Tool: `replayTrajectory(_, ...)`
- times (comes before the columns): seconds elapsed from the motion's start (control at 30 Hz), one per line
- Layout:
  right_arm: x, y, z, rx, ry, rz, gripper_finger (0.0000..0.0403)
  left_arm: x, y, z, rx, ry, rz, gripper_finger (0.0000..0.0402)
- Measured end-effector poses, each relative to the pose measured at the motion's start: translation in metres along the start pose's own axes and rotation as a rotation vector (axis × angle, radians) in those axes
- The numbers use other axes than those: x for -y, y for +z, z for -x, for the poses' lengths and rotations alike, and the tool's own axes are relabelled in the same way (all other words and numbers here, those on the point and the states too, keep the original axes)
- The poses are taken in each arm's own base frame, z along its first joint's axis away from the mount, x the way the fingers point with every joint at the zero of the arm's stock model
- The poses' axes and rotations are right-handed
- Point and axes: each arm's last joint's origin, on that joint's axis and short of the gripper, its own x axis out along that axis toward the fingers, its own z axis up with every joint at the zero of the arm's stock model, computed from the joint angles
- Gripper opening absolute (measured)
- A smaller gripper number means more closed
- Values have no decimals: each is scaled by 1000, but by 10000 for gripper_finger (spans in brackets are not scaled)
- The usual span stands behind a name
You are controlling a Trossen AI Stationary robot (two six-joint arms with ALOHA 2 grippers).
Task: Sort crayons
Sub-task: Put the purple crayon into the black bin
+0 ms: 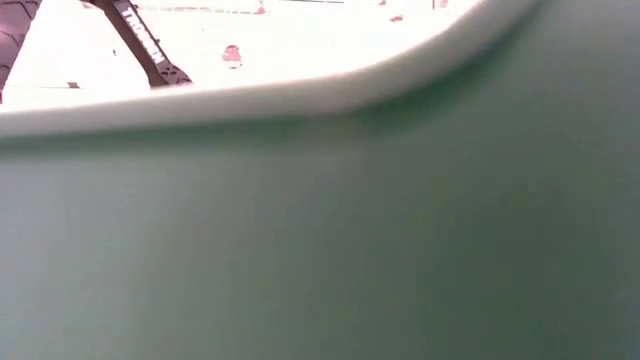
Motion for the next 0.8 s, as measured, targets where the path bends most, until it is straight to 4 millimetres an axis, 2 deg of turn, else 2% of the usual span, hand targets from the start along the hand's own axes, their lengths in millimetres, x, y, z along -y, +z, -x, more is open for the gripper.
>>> replayTrajectory(0.43,0,0,0,-4,-3,9,132,-3,-6,12,-26,-34,-17,0)
replayTrajectory(0.8,1,0,-1,-4,-4,12,132,-9,-25,47,98,-68,-34,0)
